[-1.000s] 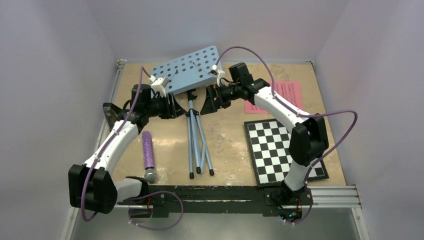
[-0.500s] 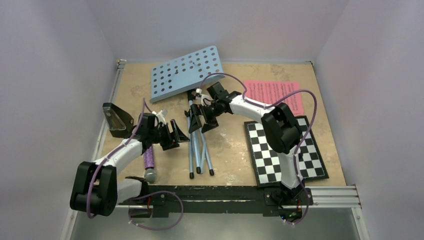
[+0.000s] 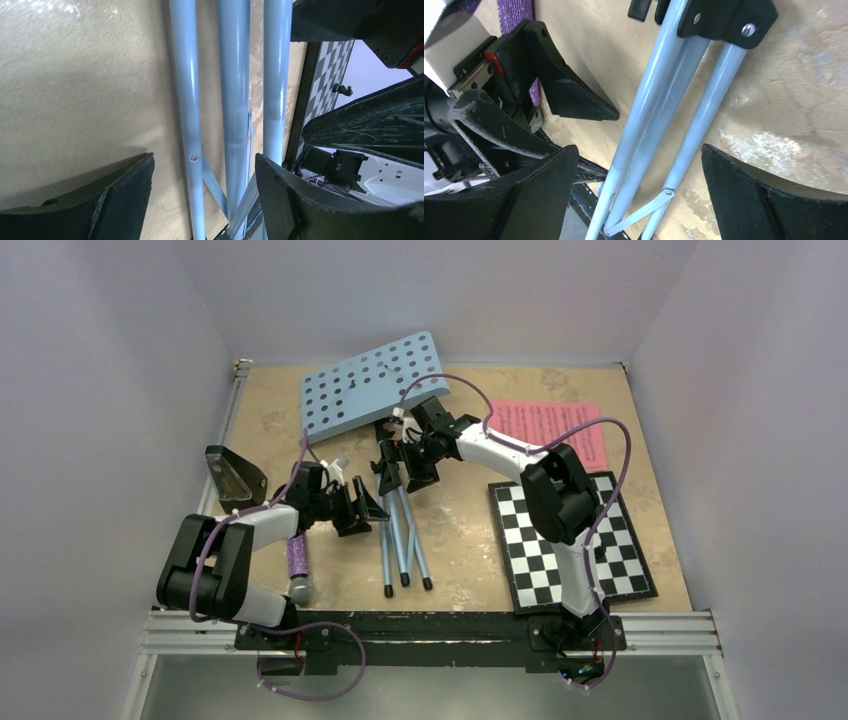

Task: Pack up the instrument practice props

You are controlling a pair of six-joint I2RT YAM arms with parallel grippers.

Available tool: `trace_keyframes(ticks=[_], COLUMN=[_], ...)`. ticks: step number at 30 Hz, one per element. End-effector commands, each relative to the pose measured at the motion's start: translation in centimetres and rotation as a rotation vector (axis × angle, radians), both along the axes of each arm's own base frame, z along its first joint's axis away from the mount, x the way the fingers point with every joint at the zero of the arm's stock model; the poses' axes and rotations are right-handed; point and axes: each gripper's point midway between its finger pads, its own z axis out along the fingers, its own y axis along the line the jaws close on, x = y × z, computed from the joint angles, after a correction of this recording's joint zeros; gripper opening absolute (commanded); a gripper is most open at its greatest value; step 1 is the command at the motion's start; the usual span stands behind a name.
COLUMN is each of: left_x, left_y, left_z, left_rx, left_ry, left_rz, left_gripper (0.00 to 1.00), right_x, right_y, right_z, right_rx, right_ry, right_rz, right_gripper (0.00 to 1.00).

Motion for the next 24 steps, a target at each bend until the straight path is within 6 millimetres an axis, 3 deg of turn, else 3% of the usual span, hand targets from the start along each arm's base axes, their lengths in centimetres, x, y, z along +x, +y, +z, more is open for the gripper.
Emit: trace_keyframes(ticks=[1, 6, 9, 13, 20, 24], left_x=[1.4, 1.4, 1.4, 1.0, -0.3, -1.0], left_y=[-1.4, -1.2, -1.2, -1.0, 0.2, 0.4], left_z=[1.2, 0.6, 0.8, 0.9, 1.1, 2.0], left_rx=[-0.039, -0.009, -0.004, 0.007, 0.063, 0.066], left_ry=[-0.051, -0.027, -0.035, -0.009, 0.017, -0.012], left_rz=[-0.036, -0.046, -0.049, -0.036, -0.017, -0.036], left_gripper=[0.77, 0.75, 0.74, 0.72, 0.73, 0.75], right_x=[2.1, 2.0, 1.5, 1.1, 1.7, 1.9], right_y=[0.2, 2.7, 3.5, 1.7, -0.2, -1.1], right_z=[1.3, 1.0, 0.6, 0.3, 4.5, 4.6], right_rx=[-0.01, 0.103, 0.074, -0.098, -0.141, -0.175], right_ry=[-0.094, -0.064, -0.05, -0.057, -0.185, -0.215], right_rz=[-0.014, 0.039, 0.027, -0.075, -0.103, -0.11], right_gripper=[0.98, 0.99, 0.98, 0.99, 0.98, 0.99])
